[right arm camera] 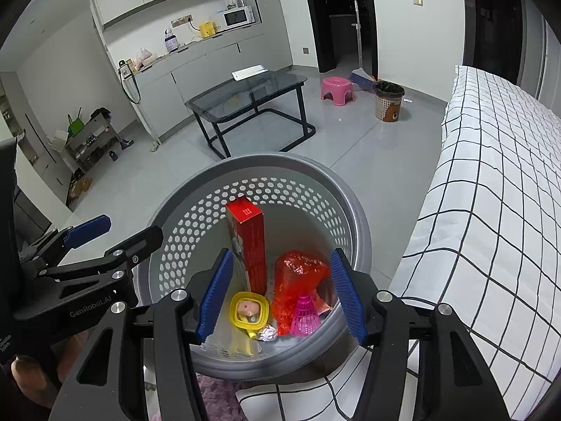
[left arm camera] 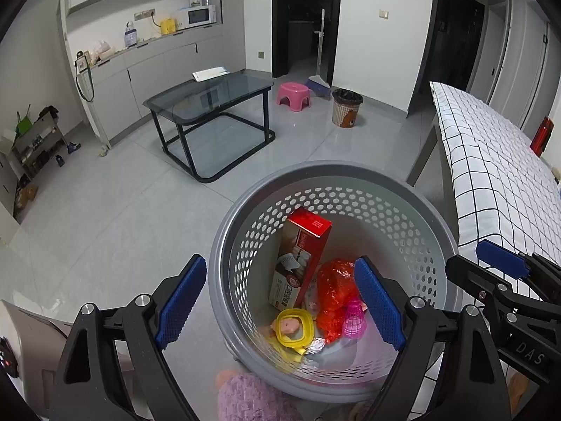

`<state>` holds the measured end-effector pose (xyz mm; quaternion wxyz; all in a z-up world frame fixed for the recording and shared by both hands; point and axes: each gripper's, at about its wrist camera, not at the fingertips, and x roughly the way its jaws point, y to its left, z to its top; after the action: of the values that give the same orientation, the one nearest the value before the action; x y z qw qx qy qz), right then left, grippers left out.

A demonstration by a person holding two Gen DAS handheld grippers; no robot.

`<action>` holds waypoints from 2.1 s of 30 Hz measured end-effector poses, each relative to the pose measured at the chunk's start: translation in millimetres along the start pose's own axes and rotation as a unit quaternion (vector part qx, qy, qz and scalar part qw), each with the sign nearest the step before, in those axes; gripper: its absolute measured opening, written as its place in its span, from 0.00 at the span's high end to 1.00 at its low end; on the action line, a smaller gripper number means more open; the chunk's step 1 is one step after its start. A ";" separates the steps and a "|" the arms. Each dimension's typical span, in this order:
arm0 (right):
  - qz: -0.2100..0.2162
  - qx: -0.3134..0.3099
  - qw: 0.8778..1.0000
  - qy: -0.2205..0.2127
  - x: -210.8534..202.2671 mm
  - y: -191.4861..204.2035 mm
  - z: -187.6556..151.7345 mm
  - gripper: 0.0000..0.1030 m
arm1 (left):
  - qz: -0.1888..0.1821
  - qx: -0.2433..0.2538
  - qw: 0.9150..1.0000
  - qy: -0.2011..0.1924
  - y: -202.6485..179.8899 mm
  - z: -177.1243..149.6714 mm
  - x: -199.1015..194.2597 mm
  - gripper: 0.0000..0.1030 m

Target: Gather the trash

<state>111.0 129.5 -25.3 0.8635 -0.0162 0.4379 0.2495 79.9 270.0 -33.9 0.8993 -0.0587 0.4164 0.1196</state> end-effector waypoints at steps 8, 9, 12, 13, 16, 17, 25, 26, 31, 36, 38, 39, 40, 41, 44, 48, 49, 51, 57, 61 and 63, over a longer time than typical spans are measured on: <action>-0.003 0.005 1.000 -0.007 -9.8 -1.1 -2.5 0.42 | 0.008 -0.001 1.000 -0.008 0.6 -1.2 -9.4 0.12; -0.003 0.006 1.000 -0.009 -11.2 -1.2 -3.3 0.41 | 0.009 -0.001 1.000 -0.009 0.5 -1.3 -11.1 0.11; -0.003 0.007 1.000 -0.012 -15.0 -1.3 -4.2 0.40 | 0.010 -0.002 1.000 -0.011 0.2 -1.5 -15.2 0.10; -0.003 0.006 1.000 -0.013 -16.2 -1.2 -4.4 0.40 | 0.011 -0.002 1.000 -0.012 0.2 -1.6 -16.8 0.10; -0.004 0.007 1.000 -0.015 -20.2 -0.6 -5.3 0.38 | 0.011 -0.003 1.000 -0.014 0.2 -2.3 -20.0 0.09; -0.005 0.008 1.000 -0.016 -21.5 -0.9 -5.7 0.38 | 0.012 -0.003 1.000 -0.014 -0.1 -2.4 -20.6 0.08; -0.007 0.014 1.000 -0.019 -27.8 -5.8 -6.5 0.36 | 0.014 -0.004 1.000 -0.019 -4.2 -3.0 -26.8 0.07; -0.008 0.015 1.000 -0.019 -28.7 -6.1 -6.6 0.36 | 0.014 -0.004 1.000 -0.019 -4.7 -3.2 -27.5 0.07; -0.009 0.016 1.000 -0.023 -33.6 -7.6 -6.0 0.36 | 0.015 -0.003 1.000 -0.020 -6.0 -3.1 -29.2 0.06; -0.010 0.018 0.999 -0.027 -36.8 -8.2 -7.3 0.36 | 0.014 -0.004 1.000 -0.022 -6.9 -4.2 -33.3 0.06; -0.010 0.017 0.999 -0.028 -37.9 -8.3 -7.1 0.36 | 0.016 -0.003 1.000 -0.023 -6.6 -4.9 -35.0 0.06; -0.010 0.017 0.999 -0.029 -38.0 -8.5 -6.9 0.36 | 0.016 -0.004 1.000 -0.023 -6.2 -5.1 -35.3 0.06; -0.010 0.017 0.999 -0.029 -38.4 -8.6 -7.1 0.36 | 0.016 -0.004 1.000 -0.024 -6.1 -5.1 -35.5 0.06; -0.010 0.017 0.999 -0.030 -38.7 -8.7 -7.4 0.36 | 0.016 -0.004 1.000 -0.024 -6.5 -5.1 -35.8 0.06; -0.011 0.017 0.999 -0.031 -38.9 -8.8 -7.5 0.36 | 0.019 -0.006 1.000 -0.022 -6.8 -5.1 -35.9 0.06; -0.011 0.017 0.999 -0.031 -39.4 -9.6 -8.5 0.36 | 0.019 -0.009 1.000 -0.017 -4.7 -5.4 -35.9 0.06; -0.010 0.017 0.999 -0.032 -39.6 -9.6 -8.4 0.36 | 0.019 -0.010 1.000 -0.018 -4.3 -5.9 -36.5 0.06; -0.010 0.017 0.999 -0.032 -39.3 -9.8 -8.5 0.36 | 0.022 -0.012 1.000 -0.019 -3.0 -6.4 -37.1 0.06; -0.010 0.017 0.999 -0.032 -39.0 -9.6 -9.0 0.36 | 0.028 -0.015 0.999 -0.023 -1.8 -7.7 -38.2 0.06; -0.010 0.017 0.999 -0.032 -38.8 -9.6 -9.3 0.36 | 0.030 -0.012 0.999 -0.023 -3.0 -7.0 -38.2 0.06; -0.010 0.017 0.999 -0.032 -38.8 -9.5 -9.3 0.36 | 0.031 -0.012 0.999 -0.024 -3.3 -6.8 -38.3 0.06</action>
<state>89.2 102.7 -3.1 0.8798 0.0015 0.4140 0.2336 51.9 259.0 -9.1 0.9040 -0.0534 0.3954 0.1536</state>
